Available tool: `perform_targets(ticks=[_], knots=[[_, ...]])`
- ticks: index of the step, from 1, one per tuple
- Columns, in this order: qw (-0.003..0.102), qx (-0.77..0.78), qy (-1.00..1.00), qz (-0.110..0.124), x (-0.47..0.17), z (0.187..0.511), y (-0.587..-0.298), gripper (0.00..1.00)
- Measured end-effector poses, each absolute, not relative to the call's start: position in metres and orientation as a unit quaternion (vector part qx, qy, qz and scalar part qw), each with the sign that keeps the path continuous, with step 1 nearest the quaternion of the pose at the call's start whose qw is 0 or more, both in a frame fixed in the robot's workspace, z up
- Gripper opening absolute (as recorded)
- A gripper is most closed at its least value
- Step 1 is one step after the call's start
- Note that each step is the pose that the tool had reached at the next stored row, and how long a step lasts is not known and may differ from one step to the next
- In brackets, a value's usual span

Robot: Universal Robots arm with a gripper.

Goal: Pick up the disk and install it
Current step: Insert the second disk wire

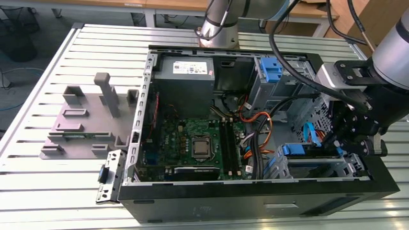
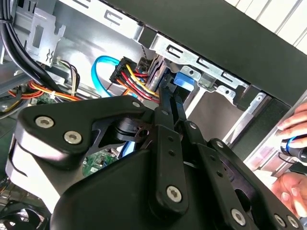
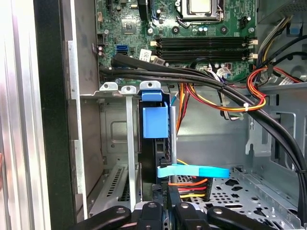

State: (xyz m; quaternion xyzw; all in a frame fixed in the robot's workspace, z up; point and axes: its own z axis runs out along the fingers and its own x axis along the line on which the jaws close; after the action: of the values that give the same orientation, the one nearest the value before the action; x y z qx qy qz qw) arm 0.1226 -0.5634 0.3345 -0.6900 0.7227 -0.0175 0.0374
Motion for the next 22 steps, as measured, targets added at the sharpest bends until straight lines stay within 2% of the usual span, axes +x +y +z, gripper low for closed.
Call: perform_targets(ticks=[22], knots=[[0.036, -0.69, 0.723, -0.017, 0.1233, 0.3353, -0.5634, 0.16]])
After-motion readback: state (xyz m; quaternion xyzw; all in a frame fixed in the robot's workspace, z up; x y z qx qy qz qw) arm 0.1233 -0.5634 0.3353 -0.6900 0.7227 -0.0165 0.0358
